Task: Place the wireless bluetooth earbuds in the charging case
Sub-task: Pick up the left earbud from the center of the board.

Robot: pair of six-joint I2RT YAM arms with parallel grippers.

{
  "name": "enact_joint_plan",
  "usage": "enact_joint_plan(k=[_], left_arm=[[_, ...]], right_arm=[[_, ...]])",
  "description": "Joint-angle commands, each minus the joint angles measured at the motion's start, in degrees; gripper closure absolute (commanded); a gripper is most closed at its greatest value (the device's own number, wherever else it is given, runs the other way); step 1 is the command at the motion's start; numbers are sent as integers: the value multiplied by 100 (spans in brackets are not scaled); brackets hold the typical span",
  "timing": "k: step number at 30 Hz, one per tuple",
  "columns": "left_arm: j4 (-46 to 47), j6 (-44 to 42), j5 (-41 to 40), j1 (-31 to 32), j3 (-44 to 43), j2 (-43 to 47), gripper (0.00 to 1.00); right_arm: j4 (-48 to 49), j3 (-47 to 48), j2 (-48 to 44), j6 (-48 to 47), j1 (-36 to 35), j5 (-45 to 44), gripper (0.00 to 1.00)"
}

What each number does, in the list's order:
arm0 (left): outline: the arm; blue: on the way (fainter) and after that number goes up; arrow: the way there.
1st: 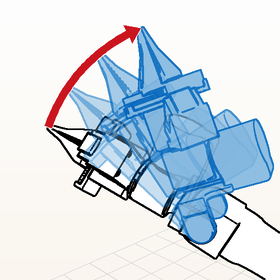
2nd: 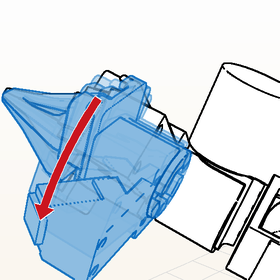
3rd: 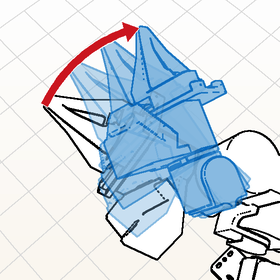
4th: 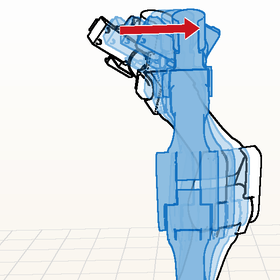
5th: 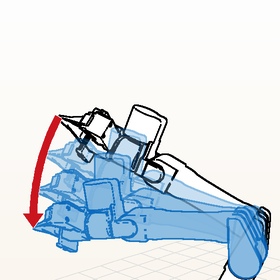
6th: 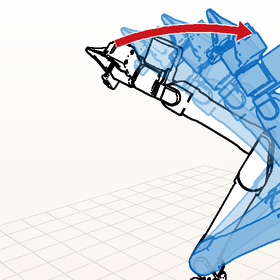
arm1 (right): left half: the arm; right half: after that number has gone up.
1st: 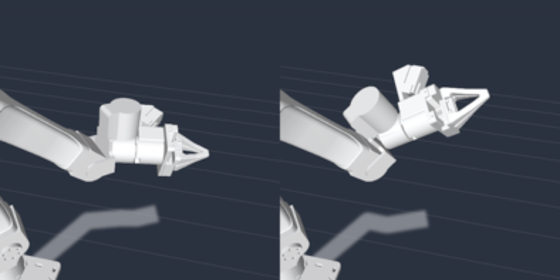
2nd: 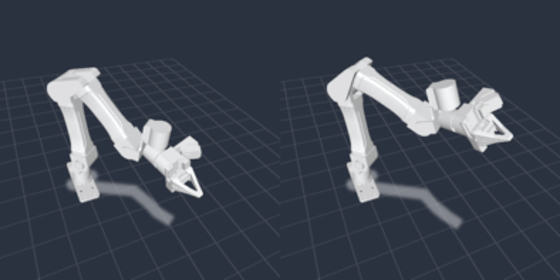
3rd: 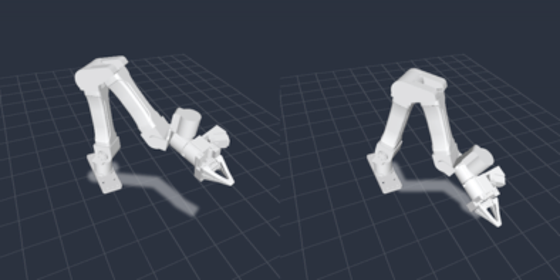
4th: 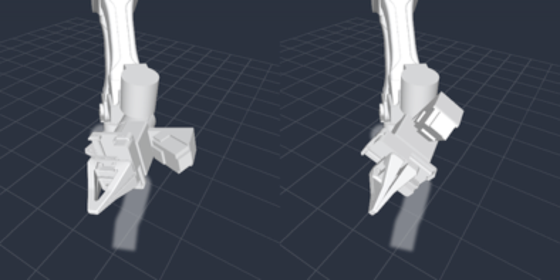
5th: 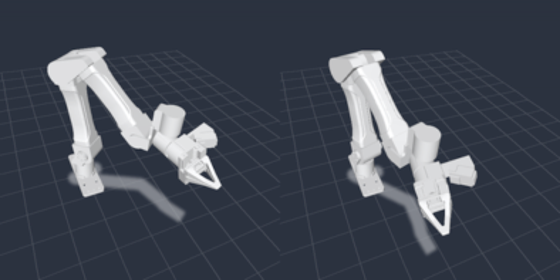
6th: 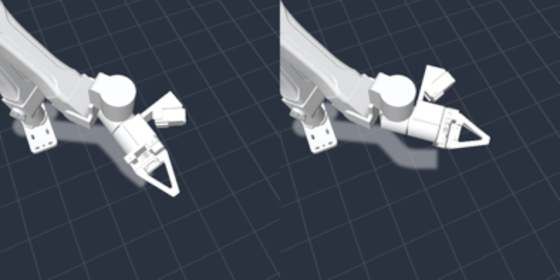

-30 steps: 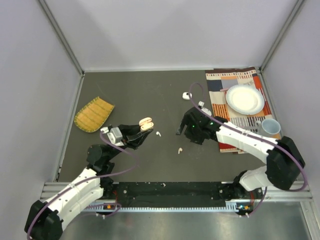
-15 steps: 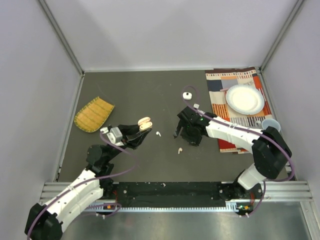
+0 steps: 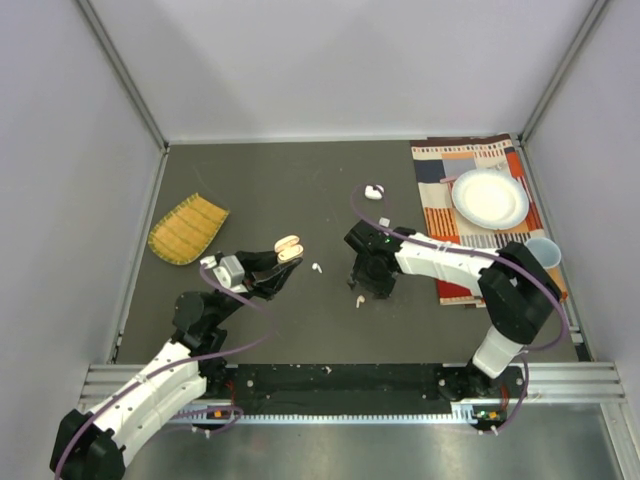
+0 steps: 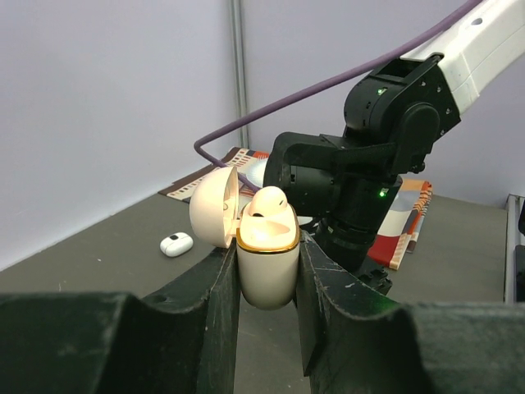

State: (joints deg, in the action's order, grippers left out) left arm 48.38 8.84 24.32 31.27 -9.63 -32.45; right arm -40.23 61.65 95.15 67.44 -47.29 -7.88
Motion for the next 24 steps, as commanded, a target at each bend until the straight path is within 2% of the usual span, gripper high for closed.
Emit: enact_joint_plan(k=[1,24], left_arm=[[163,-49,-94,20,58,45,100],[172,-32,-94,20,84,1,100]], right_arm=[[-82,269,135,173,-96,93,44],[-73,409,574,243,-132,208,53]])
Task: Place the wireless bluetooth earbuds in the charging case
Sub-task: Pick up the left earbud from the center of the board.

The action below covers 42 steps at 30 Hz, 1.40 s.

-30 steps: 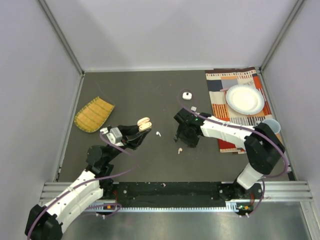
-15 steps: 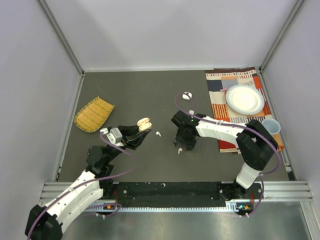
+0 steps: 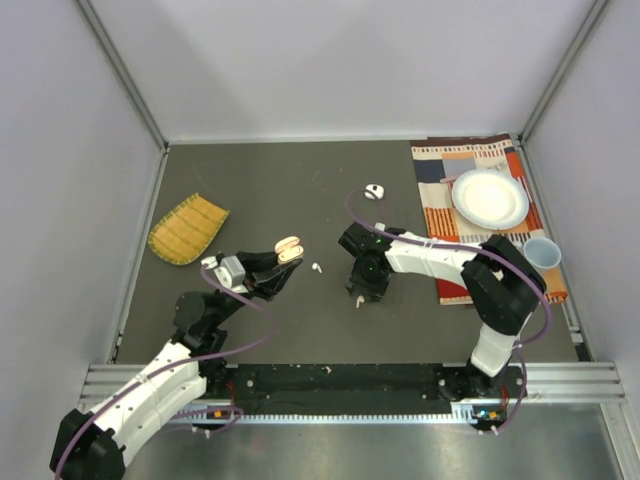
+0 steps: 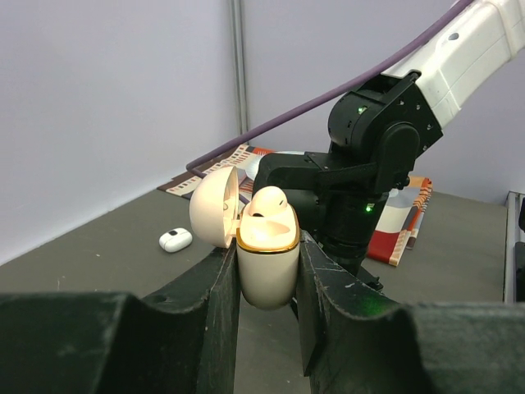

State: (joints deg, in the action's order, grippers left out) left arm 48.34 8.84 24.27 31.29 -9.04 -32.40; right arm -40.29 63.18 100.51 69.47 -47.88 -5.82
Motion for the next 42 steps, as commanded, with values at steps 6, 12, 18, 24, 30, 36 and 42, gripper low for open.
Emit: enact_joint_plan(k=[6,12,18,24,30,36,42], left_arm=[[124,-58,-98,18,25,32,100],[115,-102,-116,18,16,24,100],[106,-84,-124,18,34,23,100],[97,-84,-116,18,7,15,100],[106,-84,-81,18,-28,-47,100],[106,-67,-89,18,-19,-38,100],[106,-76,-107,18,-19,-64,100]], right_arm=[[-66,221,92,110,-64,11,59],[-66,213,162,84,-64,55,65],[-75,204,153,31,-64,29,67],[-66,186,136,14,-64,-77,72],[-66,212,162,-4,-64,-68,73],[-66,230,188,-118,-64,-50,73],[-66,221,171,-197,-64,-138,66]])
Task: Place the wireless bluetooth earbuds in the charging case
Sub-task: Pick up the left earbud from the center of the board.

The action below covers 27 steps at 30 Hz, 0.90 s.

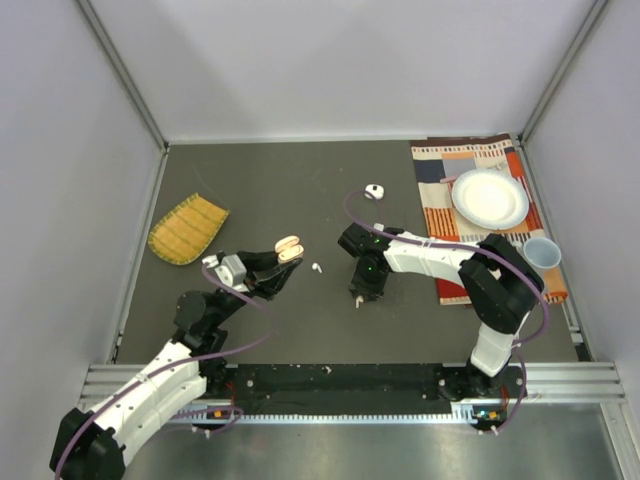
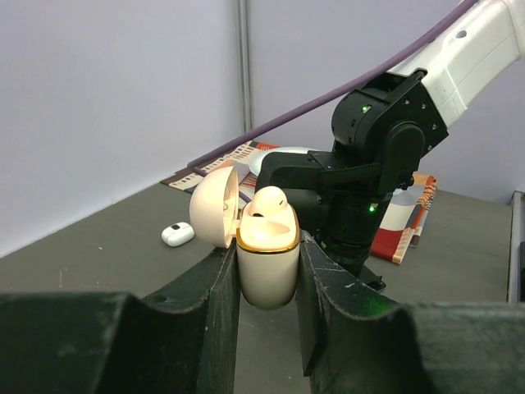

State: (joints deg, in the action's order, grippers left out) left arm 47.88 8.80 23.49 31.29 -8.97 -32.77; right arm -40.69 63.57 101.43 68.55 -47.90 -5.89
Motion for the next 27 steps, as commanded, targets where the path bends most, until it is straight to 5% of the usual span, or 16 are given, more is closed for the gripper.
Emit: enact_joint_plan(k=[1,18,21,27], left_arm=[[152,-71,-28,18,-34,-36,100],[117,-71,-46,18,9,17,100],[116,-71,-46,18,1,17,100],[108,-89,-28,18,1,17,100]], right_arm=[[-27,173,88,-114,-62,-132,66],[8,112,149,-70,-97,-44,78],[52,94,132,-70,-97,-61,95],[114,129,-132,-254,-97,-245,100]])
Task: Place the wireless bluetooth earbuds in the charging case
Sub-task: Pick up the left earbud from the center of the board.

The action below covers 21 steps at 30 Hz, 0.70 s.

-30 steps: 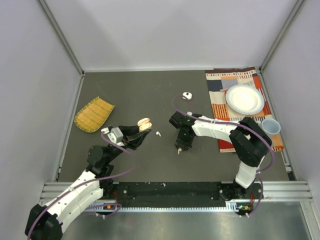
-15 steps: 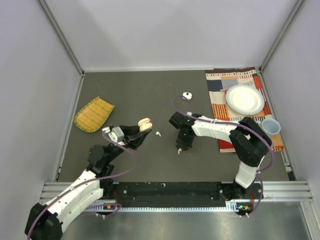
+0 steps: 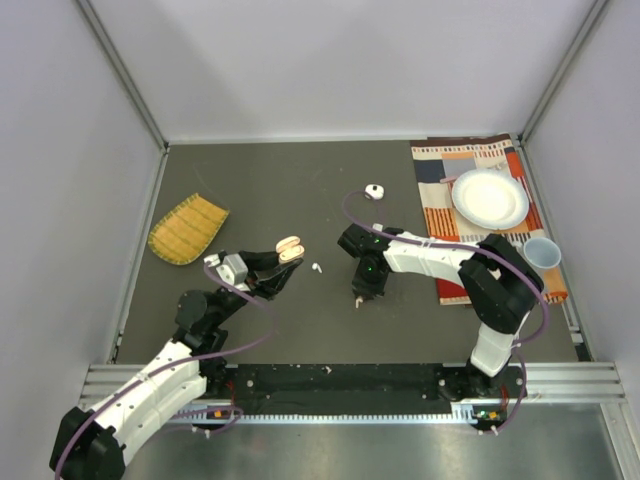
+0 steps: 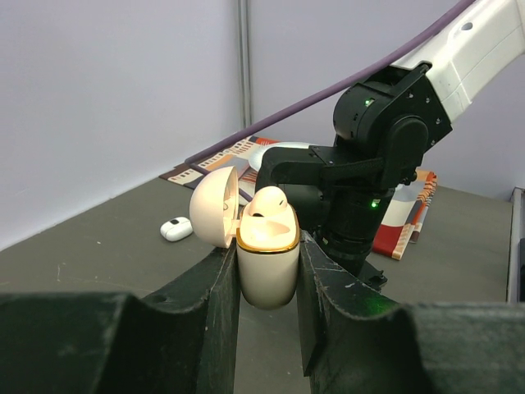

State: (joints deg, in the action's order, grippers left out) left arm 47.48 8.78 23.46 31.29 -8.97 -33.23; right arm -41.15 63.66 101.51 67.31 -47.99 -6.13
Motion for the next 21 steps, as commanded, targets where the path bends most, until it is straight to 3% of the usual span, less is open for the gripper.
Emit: enact_joint_plan(k=[1,7,15,21], left_arm=[[138,-87,-26,18,1,63,100],[130,-87,-35,18,-8,63,100],[164,-87,-17,18,-52,-25,100],[226,-51,18,18,-96,-148,100]], right_arm=[[177,120,-193,-191,-97,-239,100],[282,-11,-799,-437,-140,-731,100],[678,-310,-2107,-736,-413,-2075,100],[1421,-608,-2961,-1068,-1045,-3903,100]])
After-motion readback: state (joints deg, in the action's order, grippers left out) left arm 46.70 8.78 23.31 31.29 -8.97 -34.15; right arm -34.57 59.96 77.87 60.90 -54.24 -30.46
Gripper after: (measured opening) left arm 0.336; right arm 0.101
